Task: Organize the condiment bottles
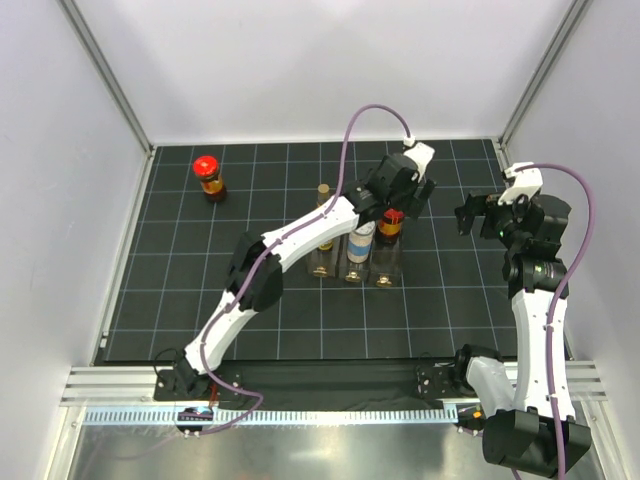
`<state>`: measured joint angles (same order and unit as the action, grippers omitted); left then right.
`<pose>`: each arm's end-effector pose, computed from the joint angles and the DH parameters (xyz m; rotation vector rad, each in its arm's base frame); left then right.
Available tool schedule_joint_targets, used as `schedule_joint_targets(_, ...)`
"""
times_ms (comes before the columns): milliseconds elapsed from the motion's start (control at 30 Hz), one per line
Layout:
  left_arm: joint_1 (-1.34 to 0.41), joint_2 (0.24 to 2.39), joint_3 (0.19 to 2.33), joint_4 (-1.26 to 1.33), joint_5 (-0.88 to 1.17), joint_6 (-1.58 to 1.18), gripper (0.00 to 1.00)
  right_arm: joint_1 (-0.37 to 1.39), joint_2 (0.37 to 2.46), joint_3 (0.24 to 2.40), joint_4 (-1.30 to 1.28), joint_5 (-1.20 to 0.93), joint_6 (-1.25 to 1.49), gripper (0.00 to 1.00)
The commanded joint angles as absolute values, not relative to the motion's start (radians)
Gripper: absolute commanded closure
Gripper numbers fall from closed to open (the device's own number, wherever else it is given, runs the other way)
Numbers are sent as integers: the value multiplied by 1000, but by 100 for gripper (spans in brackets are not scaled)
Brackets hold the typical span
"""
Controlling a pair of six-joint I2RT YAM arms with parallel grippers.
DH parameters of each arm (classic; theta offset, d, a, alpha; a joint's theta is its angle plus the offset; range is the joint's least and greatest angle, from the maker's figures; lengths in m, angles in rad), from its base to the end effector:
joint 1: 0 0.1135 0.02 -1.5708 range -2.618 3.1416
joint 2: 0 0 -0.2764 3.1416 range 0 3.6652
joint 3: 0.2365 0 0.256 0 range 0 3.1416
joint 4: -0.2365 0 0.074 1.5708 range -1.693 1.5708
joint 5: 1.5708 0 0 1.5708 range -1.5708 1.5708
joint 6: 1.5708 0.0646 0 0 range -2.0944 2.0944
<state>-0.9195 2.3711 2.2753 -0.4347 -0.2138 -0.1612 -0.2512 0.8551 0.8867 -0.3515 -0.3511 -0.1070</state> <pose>0.3686 -0.4610 0.2725 0.6614 2.0110 -0.4282 0.2122 -0.0315 0.3475 -0.1034 1.8686 0.0852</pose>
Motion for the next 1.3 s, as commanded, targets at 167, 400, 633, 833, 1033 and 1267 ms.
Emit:
schedule_joint_targets(167, -910, 2126, 2275, -347, -204, -149, 11, -258, 842, 882, -343, -498, -182, 0)
schedule_joint_targets(400, -833, 1847, 1886, -296, -210, -212, 9, -256, 874, 885, -409, -716, -301, 0)
schedule_joint_targets(633, -613, 1569, 1444, -199, -221, -369, 7, -256, 903, 885, -436, -796, -331, 0)
schedule_joint_targets(833, -344, 1499, 1301, -205, -233, -500, 6, -255, 908, 885, -436, -799, -330, 0)
schedule_joint_targets(1033, -144, 1601, 1307, -270, -206, -606, 6, -255, 910, 885, -433, -795, -328, 0)
schedule_joint_targets(1267, -58, 1755, 1408, -322, -195, -580, 6, -256, 913, 884, -431, -792, -327, 0)
